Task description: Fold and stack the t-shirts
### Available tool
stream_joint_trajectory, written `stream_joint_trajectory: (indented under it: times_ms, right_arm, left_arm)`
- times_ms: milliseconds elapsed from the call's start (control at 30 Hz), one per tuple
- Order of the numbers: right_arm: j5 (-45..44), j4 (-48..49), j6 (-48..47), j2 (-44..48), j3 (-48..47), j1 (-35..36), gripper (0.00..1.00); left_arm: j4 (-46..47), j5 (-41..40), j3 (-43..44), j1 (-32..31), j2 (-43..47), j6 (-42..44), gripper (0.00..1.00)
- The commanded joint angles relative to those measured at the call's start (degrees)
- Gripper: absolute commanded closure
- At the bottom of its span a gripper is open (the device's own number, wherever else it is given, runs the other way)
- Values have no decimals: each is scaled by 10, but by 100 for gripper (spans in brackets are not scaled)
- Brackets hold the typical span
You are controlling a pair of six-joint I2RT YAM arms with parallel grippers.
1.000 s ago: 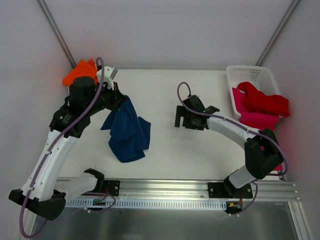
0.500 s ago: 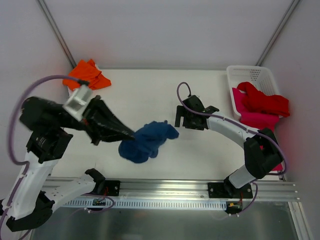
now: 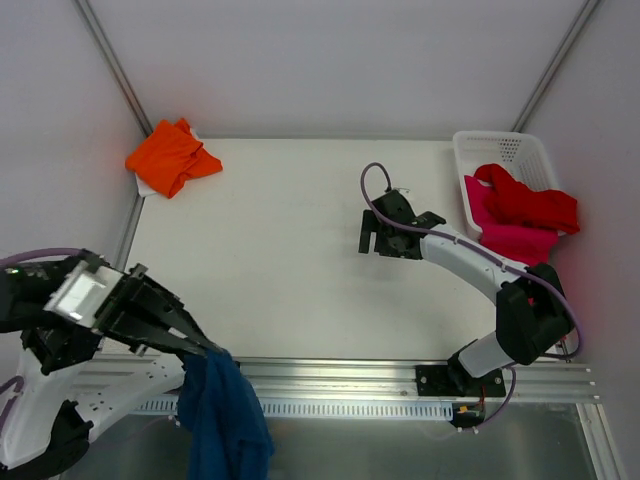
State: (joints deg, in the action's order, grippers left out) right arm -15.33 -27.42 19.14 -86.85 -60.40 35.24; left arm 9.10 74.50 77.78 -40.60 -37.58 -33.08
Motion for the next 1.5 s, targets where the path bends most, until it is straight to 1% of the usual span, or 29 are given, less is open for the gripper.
stream_joint_trajectory:
  times_ms: [0,33,67,100,133,167,200,267,300,400,433,467,500,600,633,667,700,733,767,800,833,867,933,967,1000,1067,1167,1367,1467]
  right_arm:
    - [-24,-18,-9,39,6,-11,1]
    - [-23,-18,-9,40,7,-12,1]
    - [-22,-18,-9,41,7,-13,1]
    - [-19,-18,-8,42,9,-13,0]
    - [-18,-15,-8,43,10,-13,1]
    - [-19,-15,-7,42,11,-13,1]
    - [-19,-14,-7,41,11,-13,1]
    - [-18,-12,-7,39,12,-13,0]
    - [-18,-12,-8,37,13,-13,0]
    - [-24,-9,-8,34,17,-13,1]
    - [-24,-4,-8,34,19,-15,1]
    - [-25,-3,-7,32,20,-15,1]
    - [-24,-1,-7,29,20,-15,1]
    - [-19,17,-2,25,28,-16,1]
    - [-16,21,-2,22,30,-16,0]
    - [-10,24,-1,20,31,-16,0]
    - [-8,31,1,19,31,-16,0]
    - [-4,32,4,13,32,-16,1]
    - [-1,33,5,12,31,-16,1]
    - [0,35,6,11,30,-17,1]
    - [0,36,6,9,30,-17,1]
    - [-1,35,4,10,33,-17,1]
    - [-5,33,3,15,38,-18,0]
    - [-7,33,2,25,41,-19,1]
    - [-9,31,1,32,51,-22,1]
    - [-15,29,-2,49,60,-25,1]
    - [-22,29,-4,63,79,-33,1]
    - [-15,36,-7,48,84,-41,1]
    - [-4,41,-3,42,84,-41,1]
  left_arm:
    - [-242,-140,-110,-4,23,213,93]
    - [-247,-166,-143,-4,27,226,91]
    - [-255,-239,-169,-4,29,249,89]
    - [-273,-296,-194,-4,24,251,89]
    - [-283,-365,-235,-4,21,255,95]
    - [-289,-491,-254,-4,6,267,97]
    - [-308,-541,-267,-4,-8,274,100]
    - [-322,-631,-281,-4,-41,285,100]
    - [-331,-645,-277,-4,-79,282,100]
    - [-346,-628,-234,-4,-146,283,100]
    - [-347,-632,-203,-4,-159,286,100]
    - [-349,-646,-184,-4,-188,291,100]
    - [-352,-687,-158,-4,-203,295,100]
    - [-355,-725,-39,12,-275,351,100]
    - [-356,-720,-13,27,-300,361,100]
    - [-360,-705,9,63,-351,360,100]
    - [-360,-684,50,83,-378,355,100]
    - [-359,-643,68,101,-404,340,100]
    - [-358,-630,86,115,-459,335,100]
    - [-359,-626,122,132,-491,333,100]
    - [-358,-645,142,135,-522,341,100]
    - [-359,-655,161,138,-583,349,100]
    - [-360,-674,212,144,-642,362,100]
    - [-360,-668,225,148,-688,362,100]
    - [-360,-661,246,152,-708,363,100]
    - [-360,-648,260,161,-753,359,100]
    - [-360,-652,265,162,-790,365,100]
    - [-360,-670,224,163,-791,373,100]
    - [-361,-701,222,161,-778,369,100]
